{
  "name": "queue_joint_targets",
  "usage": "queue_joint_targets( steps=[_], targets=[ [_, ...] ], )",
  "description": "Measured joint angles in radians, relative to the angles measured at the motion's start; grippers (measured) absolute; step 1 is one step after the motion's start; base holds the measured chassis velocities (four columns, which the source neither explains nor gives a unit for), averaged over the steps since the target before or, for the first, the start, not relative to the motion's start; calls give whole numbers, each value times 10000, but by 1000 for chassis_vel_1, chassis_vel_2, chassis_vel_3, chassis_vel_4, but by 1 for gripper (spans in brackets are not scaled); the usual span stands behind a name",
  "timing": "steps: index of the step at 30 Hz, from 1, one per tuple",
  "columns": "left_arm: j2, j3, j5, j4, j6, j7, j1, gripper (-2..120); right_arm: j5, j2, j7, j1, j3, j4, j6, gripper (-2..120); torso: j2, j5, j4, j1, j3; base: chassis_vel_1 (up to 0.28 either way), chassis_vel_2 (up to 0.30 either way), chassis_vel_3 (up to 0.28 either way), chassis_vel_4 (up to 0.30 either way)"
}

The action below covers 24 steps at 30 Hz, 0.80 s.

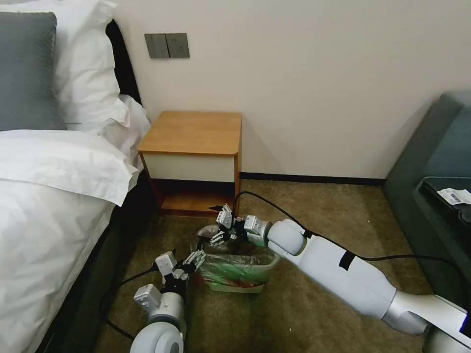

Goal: Pick up the garbage bag from the table and place it over the trash can.

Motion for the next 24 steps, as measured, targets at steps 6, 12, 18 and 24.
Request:
queue_joint_targets(
  steps=[6, 12, 18, 24],
  targets=[
    [-11, 18, -195, -2, -129, -21, -27, 100, -40, -23, -4, -45, 2, 3, 8, 100, 0, 0, 0, 0, 0, 0, 0, 0, 0],
    [-37, 36, -502, 55, -326, -76, -74, 100, -121, -40, -18, -177, 4, 3, 48, 100, 0, 0, 0, 0, 0, 0, 0, 0, 0],
    [-93, 17, -712, 56, -570, -153, -158, 100, -278, -72, -99, -357, 200, -30, 155, 100, 0, 0, 0, 0, 0, 0, 0, 0, 0],
    [-104, 26, -739, 140, -584, -158, -178, 100, -341, -52, -133, -537, 615, -37, 283, 100, 0, 0, 0, 0, 0, 0, 0, 0, 0]
  ],
)
